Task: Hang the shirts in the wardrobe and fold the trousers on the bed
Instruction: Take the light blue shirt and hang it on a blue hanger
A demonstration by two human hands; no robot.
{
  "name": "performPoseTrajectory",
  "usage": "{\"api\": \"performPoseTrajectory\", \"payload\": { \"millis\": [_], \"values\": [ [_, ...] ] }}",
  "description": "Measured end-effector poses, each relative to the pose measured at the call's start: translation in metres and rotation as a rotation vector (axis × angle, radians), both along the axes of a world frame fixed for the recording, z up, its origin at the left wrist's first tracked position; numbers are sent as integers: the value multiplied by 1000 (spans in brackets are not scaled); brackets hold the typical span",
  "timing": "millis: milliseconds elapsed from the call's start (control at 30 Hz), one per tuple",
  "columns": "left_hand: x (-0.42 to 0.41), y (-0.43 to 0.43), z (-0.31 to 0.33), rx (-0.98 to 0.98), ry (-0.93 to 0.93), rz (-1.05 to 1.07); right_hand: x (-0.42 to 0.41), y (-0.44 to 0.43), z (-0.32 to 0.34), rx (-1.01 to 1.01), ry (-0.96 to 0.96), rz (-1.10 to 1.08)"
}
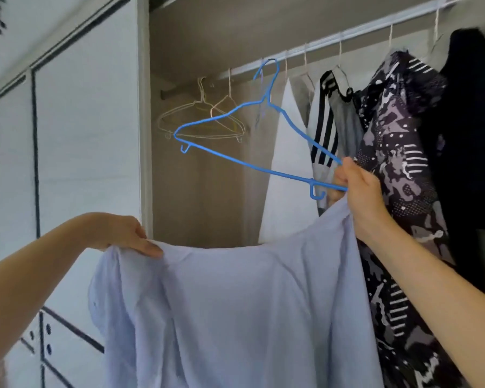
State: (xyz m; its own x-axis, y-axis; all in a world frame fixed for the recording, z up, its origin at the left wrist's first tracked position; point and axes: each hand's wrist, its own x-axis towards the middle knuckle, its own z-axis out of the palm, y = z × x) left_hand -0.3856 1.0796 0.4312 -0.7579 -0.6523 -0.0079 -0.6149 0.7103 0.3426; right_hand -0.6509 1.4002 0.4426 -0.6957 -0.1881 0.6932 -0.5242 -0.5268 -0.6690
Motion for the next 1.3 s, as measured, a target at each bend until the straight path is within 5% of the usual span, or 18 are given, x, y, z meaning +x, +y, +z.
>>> {"api": "performPoseTrajectory", "payload": {
  "millis": [200, 433, 533, 600, 733, 800, 867, 1133, 1300],
  "values": [
    [20, 22, -14, -156, -58, 219, 7, 5, -5, 12, -8, 127],
    [44, 11, -34, 584, 617, -73, 8, -5, -14, 42, -55, 311],
    [58, -14, -44, 537, 658, -163, 12, -11, -15, 63, -97, 317],
    [74, -38, -50, 247, 610, -143, 15, -18, -16, 94, -101, 329],
    [84, -70, -47, 347, 510, -196, 19, -30, -19, 166, -99, 337],
    [76, -48, -40, 378, 688, -195, 22, -35, -20, 197, -119, 362],
    [74, -50, -40, 484, 609, -103, 21, -39, -20, 214, -138, 328],
    [82, -43, -31, 254, 373, 109, 16, -61, -33, 276, 108, -5],
    [78, -41, -25, 243, 515, 134, 24, -72, -30, 307, 254, -57]
  ]
}}
